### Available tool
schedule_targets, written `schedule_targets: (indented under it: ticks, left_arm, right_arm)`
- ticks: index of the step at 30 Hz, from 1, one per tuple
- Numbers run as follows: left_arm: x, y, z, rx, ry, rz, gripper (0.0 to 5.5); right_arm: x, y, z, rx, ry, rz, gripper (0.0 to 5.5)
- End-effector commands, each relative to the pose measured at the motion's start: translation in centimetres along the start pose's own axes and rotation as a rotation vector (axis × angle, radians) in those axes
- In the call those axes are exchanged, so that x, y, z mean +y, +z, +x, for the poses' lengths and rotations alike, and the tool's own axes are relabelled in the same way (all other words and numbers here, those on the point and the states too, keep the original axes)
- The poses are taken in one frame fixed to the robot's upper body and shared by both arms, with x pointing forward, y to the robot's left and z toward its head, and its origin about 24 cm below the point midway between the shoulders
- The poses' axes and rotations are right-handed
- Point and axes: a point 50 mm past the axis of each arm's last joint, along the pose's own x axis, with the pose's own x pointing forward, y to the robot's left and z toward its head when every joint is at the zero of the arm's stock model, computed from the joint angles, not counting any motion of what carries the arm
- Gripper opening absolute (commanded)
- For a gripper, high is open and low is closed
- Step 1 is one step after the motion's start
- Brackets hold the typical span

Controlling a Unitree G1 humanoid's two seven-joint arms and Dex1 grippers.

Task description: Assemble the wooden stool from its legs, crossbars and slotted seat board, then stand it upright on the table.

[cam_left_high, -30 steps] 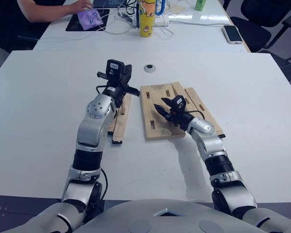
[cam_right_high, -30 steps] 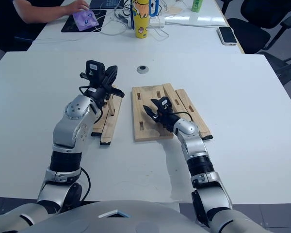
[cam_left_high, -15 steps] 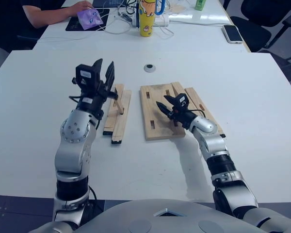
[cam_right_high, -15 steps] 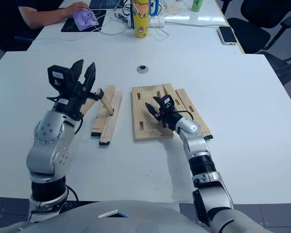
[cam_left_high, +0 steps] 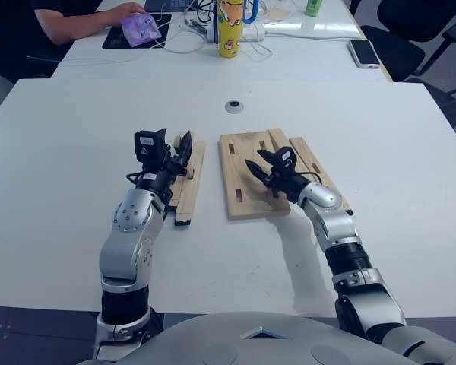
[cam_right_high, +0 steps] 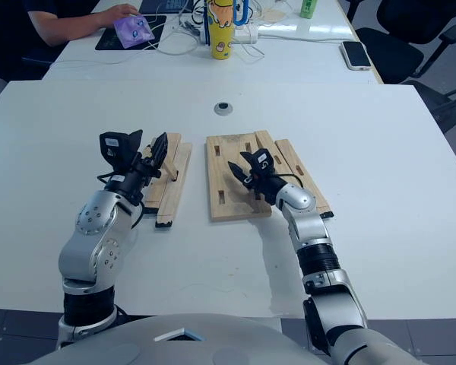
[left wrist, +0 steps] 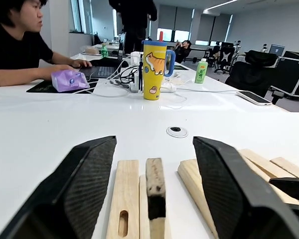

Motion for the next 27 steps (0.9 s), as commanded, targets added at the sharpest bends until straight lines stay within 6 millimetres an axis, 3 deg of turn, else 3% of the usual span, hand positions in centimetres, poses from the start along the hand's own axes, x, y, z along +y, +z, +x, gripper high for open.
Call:
schedule_targets:
  ticks: [1, 17, 19, 21, 27]
  left_arm:
    - [0.2, -1.0, 0.2, 0.047, 0.018, -0.012, 2.86]
    - [-0.5, -0.9, 0.7, 0.054, -0.023, -0.029, 0.45]
    - [-0.5, -1.1, 0.8, 0.055, -0.023, -0.052, 0.43]
    - [-0.5, -0.3, 1.0, 0.014, -0.035, -0.057, 0.43]
    - [0.6, 4.9, 2.1, -0.163, -0.102, -0.065, 0.43]
  right_arm:
    - [-0.2, 0.3, 0.3, 0.006, 0.017, -0.016, 2.22]
    - [-0.1, 0.2, 0.4, 0.004, 0.002, -0.019, 2.22]
    - [-0.2, 0.3, 0.4, 0.000, -0.006, -0.010, 2.22]
    - [-0.7, 0.8, 0.4, -0.037, -0.047, 0.034, 2.22]
    - [-2.9, 2.2, -0.3, -0.139, -0.131, 0.221, 2.22]
